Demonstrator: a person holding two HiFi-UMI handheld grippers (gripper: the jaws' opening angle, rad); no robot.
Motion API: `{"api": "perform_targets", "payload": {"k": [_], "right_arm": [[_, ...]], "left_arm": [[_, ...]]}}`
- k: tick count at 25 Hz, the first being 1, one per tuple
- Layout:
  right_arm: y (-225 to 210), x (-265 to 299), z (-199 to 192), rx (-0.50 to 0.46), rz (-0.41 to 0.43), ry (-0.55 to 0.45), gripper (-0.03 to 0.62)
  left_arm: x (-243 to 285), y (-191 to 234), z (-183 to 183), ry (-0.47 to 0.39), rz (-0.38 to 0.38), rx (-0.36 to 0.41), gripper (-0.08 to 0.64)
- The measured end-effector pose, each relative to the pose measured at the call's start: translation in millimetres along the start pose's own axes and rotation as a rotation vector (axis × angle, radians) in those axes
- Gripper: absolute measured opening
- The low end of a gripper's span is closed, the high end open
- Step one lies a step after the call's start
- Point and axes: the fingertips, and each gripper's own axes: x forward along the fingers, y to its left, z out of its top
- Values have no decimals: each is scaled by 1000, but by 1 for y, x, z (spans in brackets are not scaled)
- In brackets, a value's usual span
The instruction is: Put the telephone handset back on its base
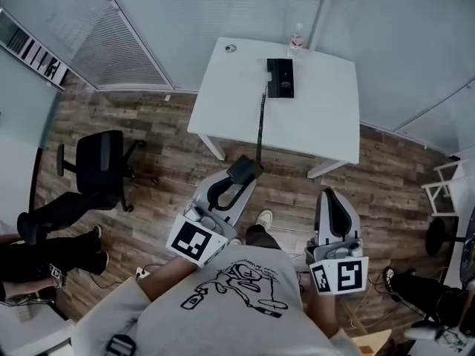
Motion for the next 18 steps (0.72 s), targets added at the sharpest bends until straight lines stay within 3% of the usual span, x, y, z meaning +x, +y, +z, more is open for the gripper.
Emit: {"api": "perform_targets", "payload": {"k": [18], "right_arm": [[-101,34,3,17,13,-9,15]], "left_arm": [[102,-13,8,3,15,-5,74]]}}
